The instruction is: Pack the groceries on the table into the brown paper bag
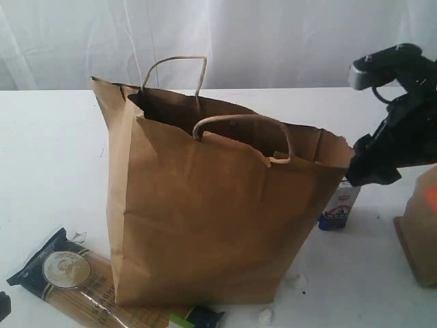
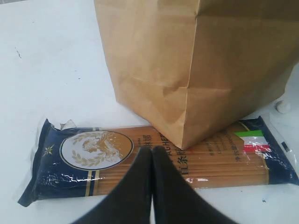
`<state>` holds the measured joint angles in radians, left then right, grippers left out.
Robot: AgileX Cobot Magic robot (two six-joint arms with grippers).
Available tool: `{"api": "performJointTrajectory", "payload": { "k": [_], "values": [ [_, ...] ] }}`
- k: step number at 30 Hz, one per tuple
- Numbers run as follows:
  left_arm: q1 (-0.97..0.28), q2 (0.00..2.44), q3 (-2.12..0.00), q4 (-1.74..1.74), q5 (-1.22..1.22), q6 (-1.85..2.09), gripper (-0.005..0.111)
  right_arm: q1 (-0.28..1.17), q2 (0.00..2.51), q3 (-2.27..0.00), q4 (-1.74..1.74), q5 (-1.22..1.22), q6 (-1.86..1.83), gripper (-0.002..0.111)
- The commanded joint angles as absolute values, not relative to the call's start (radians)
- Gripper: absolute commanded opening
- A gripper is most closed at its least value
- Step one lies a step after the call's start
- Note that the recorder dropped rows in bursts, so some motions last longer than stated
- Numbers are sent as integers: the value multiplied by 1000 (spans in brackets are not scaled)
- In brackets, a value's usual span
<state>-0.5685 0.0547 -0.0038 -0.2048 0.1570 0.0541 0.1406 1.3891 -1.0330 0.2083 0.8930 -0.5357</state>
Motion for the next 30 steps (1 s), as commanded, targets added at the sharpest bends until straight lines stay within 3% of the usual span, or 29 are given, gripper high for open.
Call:
{"api": "performJointTrajectory", "payload": {
  "k": [1,8,15,27,30],
  "values": [
    [-571,46,0,-207,157,49,0,140,1454,-1024,220,898,-652,68],
    [-571,46,0,-207,157,49,0,140,1504,-1023,232,813,-767,68],
    [-571,46,0,-207,157,49,0,140,1577,-1023,277,758,-735,84],
    [-571,46,0,-207,157,49,0,140,1678,-1023,326,682,-731,84],
    [-571,46,0,-207,157,49,0,140,1693,-1023,334,664,-726,75]
  ]
}}
